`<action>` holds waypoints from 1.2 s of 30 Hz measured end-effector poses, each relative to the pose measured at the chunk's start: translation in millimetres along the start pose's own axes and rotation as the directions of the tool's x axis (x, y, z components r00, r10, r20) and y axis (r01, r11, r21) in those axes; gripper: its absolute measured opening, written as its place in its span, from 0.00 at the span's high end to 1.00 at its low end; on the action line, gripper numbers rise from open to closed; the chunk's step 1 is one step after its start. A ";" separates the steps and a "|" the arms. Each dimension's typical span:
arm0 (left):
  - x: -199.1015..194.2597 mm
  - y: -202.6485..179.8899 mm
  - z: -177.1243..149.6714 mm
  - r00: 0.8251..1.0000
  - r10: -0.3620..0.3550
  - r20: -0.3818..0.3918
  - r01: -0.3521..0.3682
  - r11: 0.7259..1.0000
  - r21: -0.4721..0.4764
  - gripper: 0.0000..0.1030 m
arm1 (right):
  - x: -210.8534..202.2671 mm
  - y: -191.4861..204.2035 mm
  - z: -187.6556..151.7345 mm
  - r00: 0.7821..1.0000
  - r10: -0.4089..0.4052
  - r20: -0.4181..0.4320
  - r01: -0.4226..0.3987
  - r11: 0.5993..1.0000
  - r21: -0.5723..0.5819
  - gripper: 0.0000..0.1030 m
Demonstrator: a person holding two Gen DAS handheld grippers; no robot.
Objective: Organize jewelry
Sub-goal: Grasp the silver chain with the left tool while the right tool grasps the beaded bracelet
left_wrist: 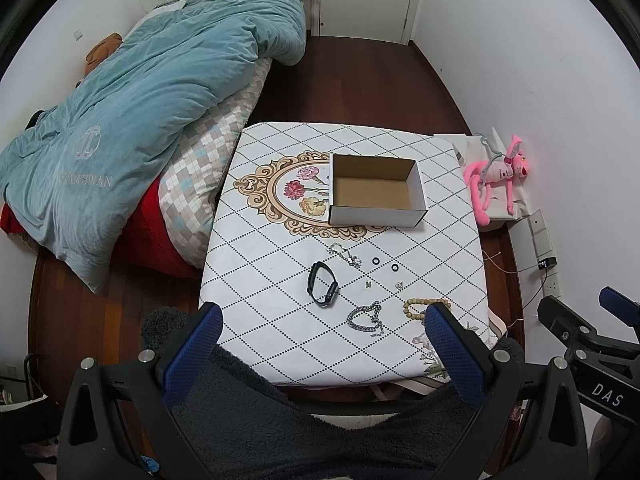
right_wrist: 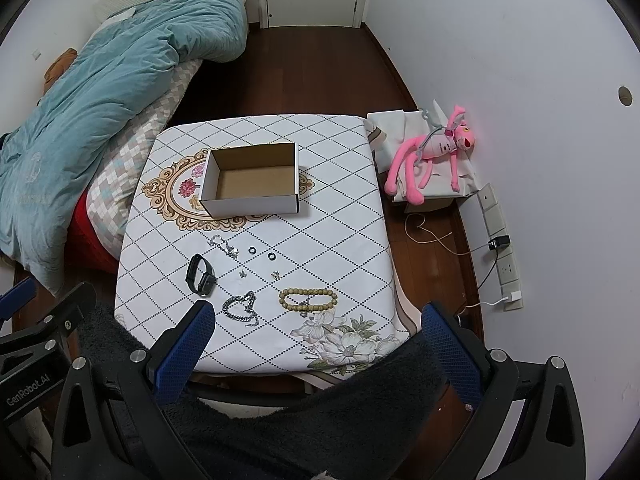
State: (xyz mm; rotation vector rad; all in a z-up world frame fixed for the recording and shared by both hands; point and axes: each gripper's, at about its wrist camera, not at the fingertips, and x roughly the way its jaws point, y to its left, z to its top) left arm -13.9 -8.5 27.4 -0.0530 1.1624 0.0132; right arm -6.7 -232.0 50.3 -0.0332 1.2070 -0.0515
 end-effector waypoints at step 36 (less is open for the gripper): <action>256.9 -21.6 -58.7 0.946 0.017 -0.325 0.017 0.995 0.101 0.24 | 277.9 -36.2 -52.0 0.963 0.010 -0.270 0.041 0.982 0.184 0.28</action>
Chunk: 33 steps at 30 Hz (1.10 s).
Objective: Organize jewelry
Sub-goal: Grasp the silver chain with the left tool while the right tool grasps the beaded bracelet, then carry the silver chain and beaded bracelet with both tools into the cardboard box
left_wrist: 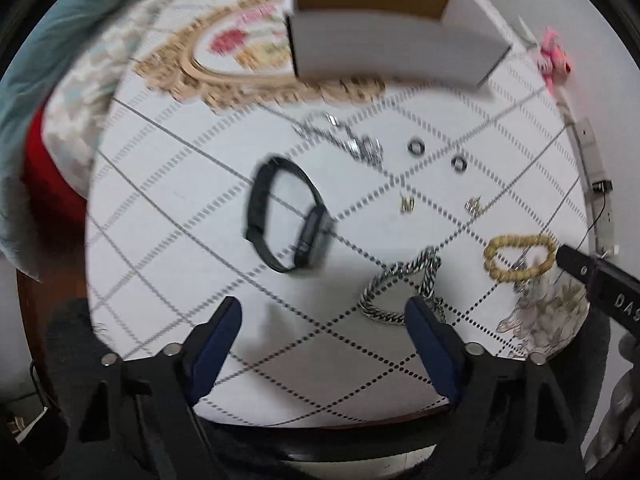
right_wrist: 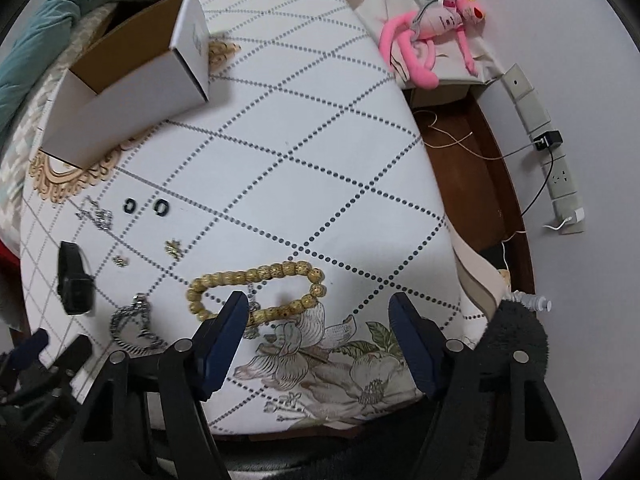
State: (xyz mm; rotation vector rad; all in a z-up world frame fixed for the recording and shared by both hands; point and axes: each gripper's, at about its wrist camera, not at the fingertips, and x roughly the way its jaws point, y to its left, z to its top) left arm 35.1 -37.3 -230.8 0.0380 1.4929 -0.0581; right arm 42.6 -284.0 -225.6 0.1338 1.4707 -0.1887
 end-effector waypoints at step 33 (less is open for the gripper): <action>-32.4 -19.9 -3.1 0.989 -0.050 0.143 0.039 0.996 0.079 0.98 | 7.3 -6.9 -2.4 0.979 0.197 0.053 -0.201 0.976 0.080 0.91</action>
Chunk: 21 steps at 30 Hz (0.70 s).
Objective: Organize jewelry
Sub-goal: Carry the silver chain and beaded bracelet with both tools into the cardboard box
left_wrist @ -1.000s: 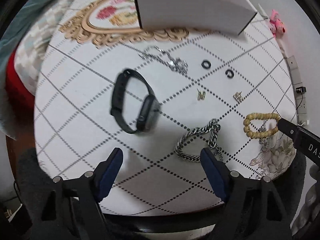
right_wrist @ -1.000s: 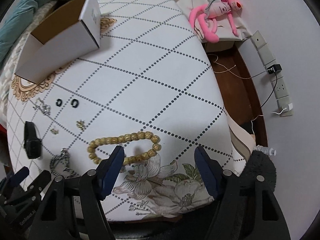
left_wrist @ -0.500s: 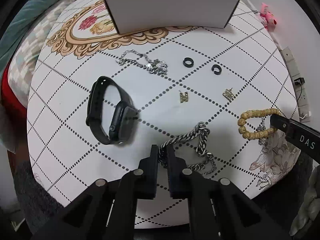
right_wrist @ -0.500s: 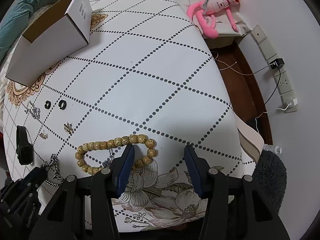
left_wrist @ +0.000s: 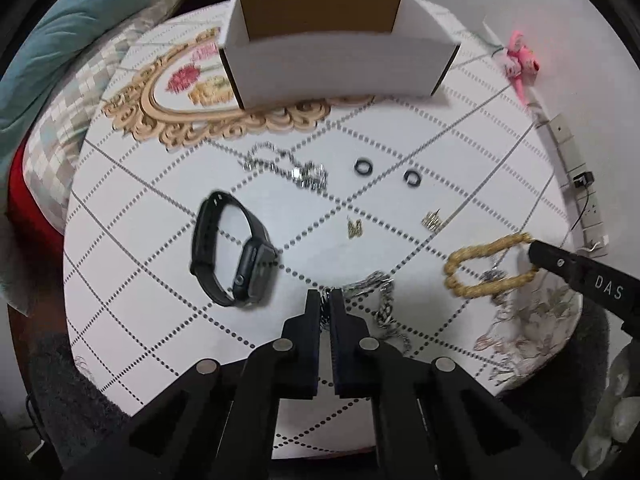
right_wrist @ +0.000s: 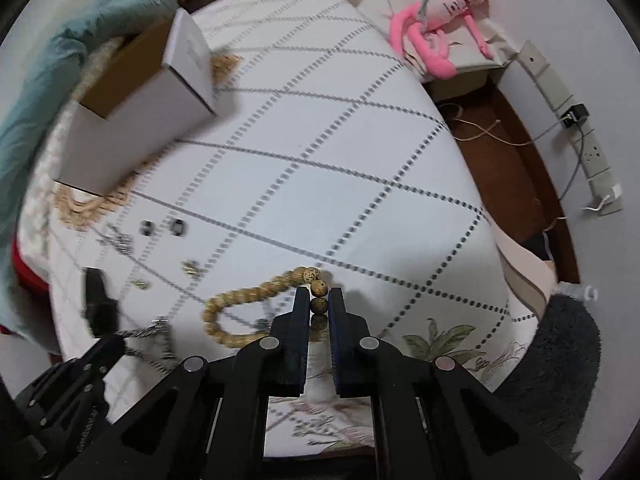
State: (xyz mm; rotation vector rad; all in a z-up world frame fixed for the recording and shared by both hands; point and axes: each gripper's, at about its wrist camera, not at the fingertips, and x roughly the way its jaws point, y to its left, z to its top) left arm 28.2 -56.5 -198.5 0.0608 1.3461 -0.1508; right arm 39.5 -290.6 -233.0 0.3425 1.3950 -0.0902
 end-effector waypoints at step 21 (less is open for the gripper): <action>-74.0 28.8 75.6 0.959 -0.238 0.151 0.256 0.961 -0.109 0.96 | -107.9 67.6 49.9 0.963 0.239 0.123 -0.216 0.961 -0.173 0.91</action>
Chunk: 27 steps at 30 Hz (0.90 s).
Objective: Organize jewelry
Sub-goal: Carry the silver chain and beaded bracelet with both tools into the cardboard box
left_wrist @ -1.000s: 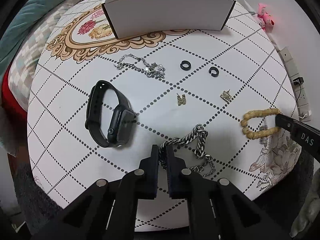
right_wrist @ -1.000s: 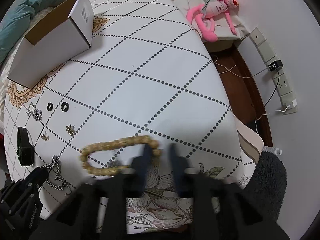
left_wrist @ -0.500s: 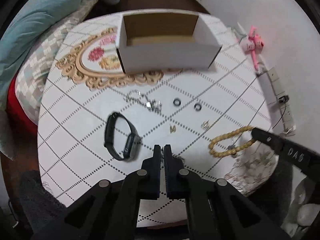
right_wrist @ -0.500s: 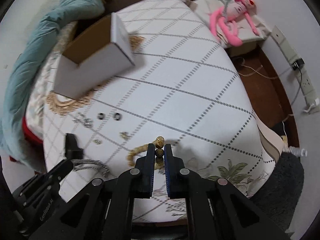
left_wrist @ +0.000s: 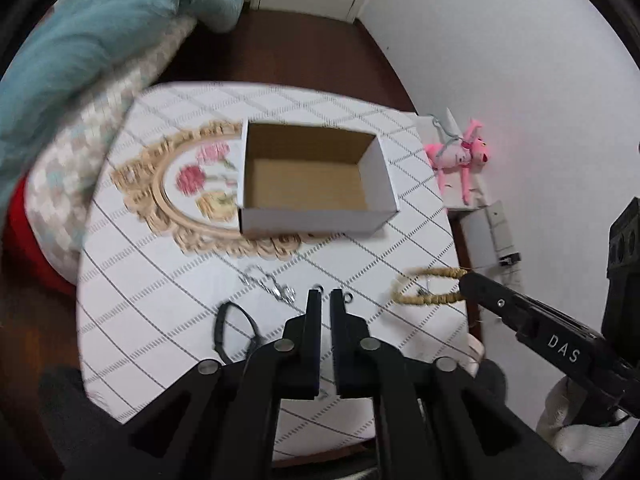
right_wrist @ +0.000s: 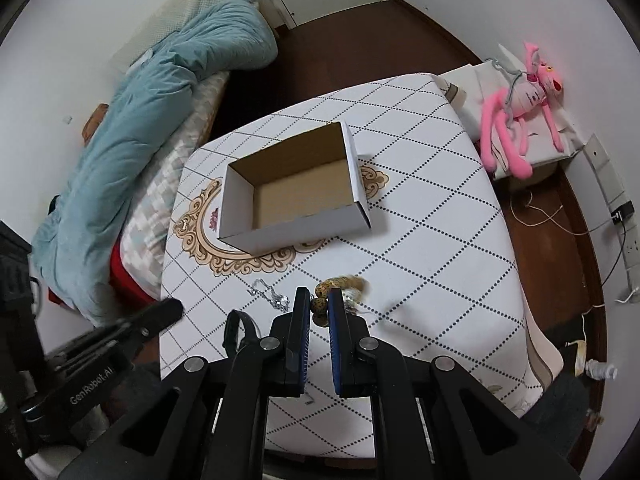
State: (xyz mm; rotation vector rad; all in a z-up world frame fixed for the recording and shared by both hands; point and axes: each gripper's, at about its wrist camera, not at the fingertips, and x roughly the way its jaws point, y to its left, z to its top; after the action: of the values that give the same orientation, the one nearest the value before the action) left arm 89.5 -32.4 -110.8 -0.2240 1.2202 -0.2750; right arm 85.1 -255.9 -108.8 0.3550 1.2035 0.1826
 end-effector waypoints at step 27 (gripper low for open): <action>108.5 25.1 -78.2 0.961 0.171 -0.219 -0.194 0.977 -0.091 0.67 | 85.9 -99.2 -92.3 0.980 -0.119 -0.160 0.153 0.963 0.221 0.91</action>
State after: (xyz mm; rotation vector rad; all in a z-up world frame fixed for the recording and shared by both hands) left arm 52.4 -45.8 -241.0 -0.1805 1.4578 -0.0700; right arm 24.3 -304.5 -249.1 0.4677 1.3931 -0.0542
